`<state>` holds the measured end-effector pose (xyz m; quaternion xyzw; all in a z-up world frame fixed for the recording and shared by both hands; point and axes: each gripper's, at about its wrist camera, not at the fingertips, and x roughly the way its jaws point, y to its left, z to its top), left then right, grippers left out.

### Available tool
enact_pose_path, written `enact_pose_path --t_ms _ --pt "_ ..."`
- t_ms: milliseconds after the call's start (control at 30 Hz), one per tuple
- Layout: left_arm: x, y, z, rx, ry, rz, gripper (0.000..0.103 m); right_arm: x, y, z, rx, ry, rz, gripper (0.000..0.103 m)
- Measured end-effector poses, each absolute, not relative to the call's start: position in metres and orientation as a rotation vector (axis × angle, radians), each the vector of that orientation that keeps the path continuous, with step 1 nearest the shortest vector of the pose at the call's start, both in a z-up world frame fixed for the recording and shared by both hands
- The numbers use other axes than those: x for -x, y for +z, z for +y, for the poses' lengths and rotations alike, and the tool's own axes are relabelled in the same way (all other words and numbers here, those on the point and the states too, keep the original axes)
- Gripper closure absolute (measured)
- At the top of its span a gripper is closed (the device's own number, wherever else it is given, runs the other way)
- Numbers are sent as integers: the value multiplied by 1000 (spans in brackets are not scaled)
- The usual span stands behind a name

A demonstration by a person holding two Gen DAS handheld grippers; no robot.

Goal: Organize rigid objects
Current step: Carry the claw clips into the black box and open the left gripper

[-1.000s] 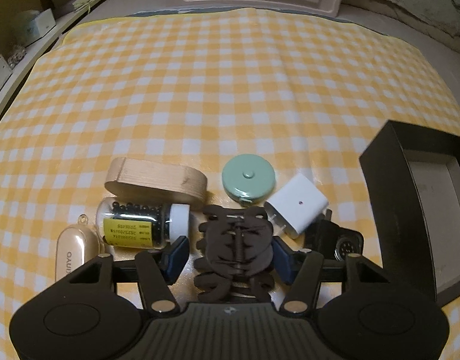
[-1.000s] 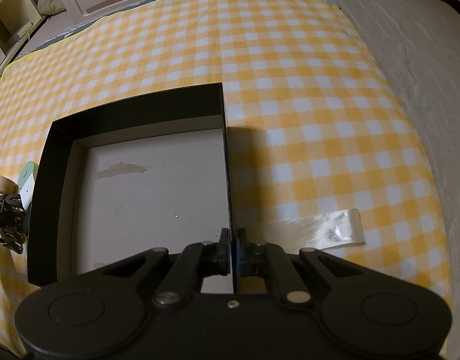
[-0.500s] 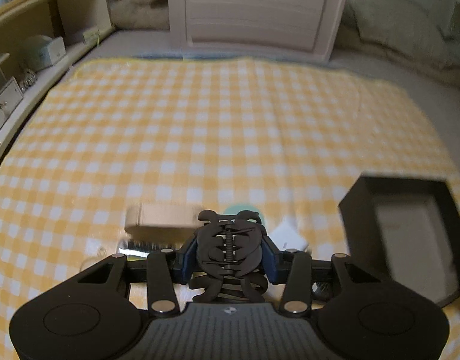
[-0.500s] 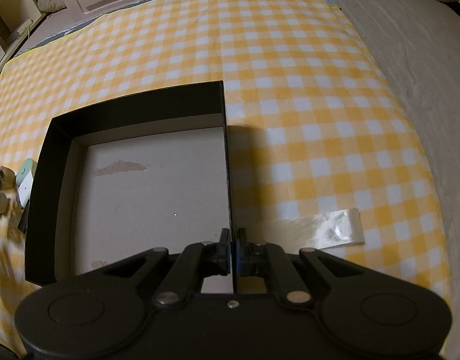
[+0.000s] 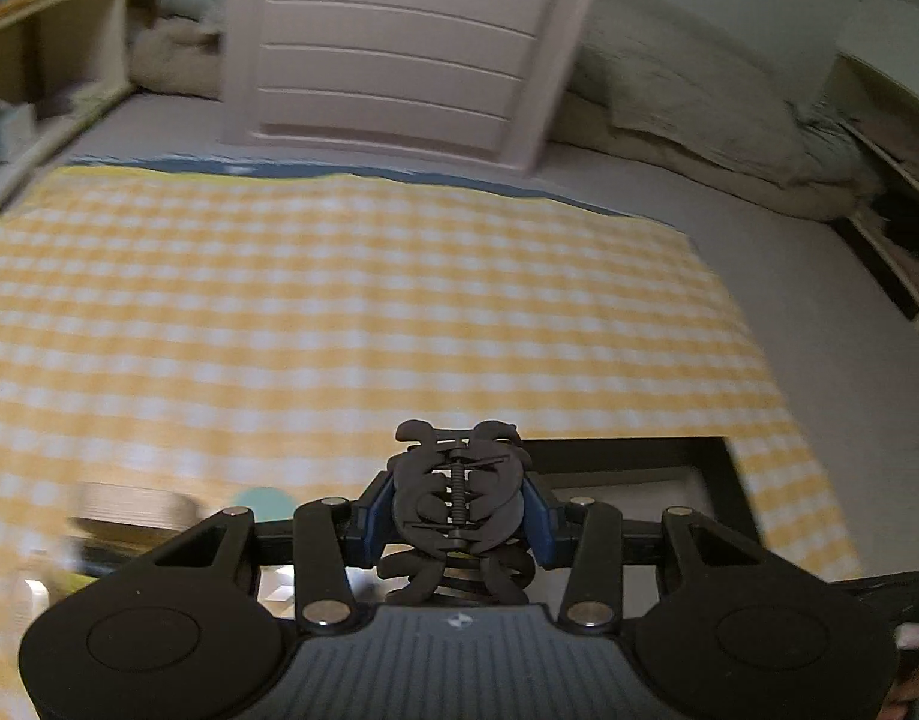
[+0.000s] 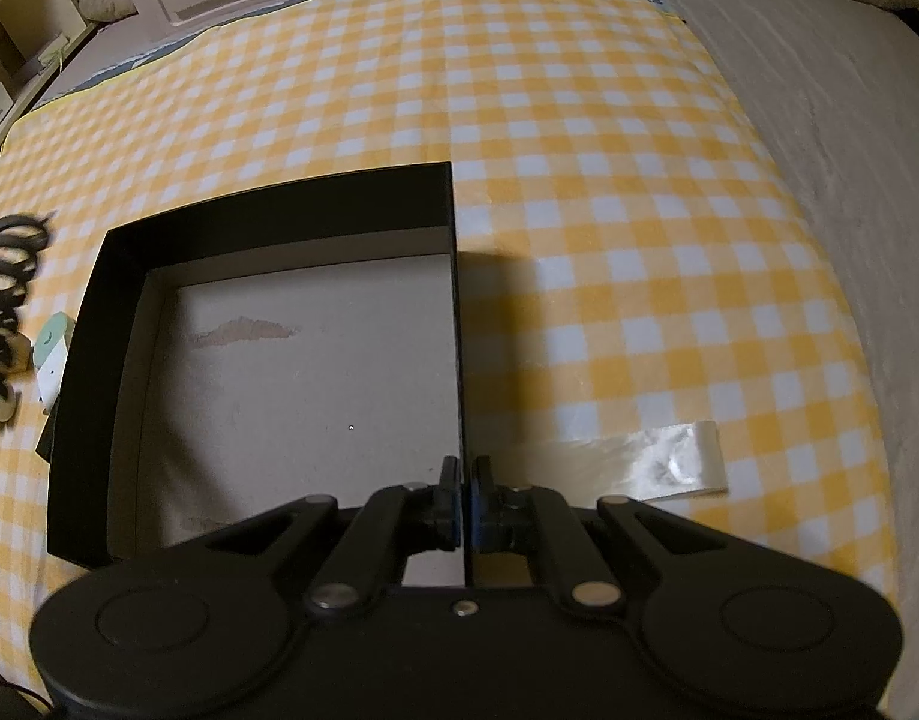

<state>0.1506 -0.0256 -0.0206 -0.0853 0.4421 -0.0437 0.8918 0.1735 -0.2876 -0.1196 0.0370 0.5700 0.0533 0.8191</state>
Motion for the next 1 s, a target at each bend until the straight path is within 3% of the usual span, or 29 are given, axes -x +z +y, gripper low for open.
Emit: enact_pose_path --t_ms 533,1000 --pt "-196 -83 -133 371 -242 1066 58 -173 -120 -283 -91 135 1211 99" --pt "-212 -110 -155 457 -207 1094 58 -173 -122 -283 -99 151 1210 99"
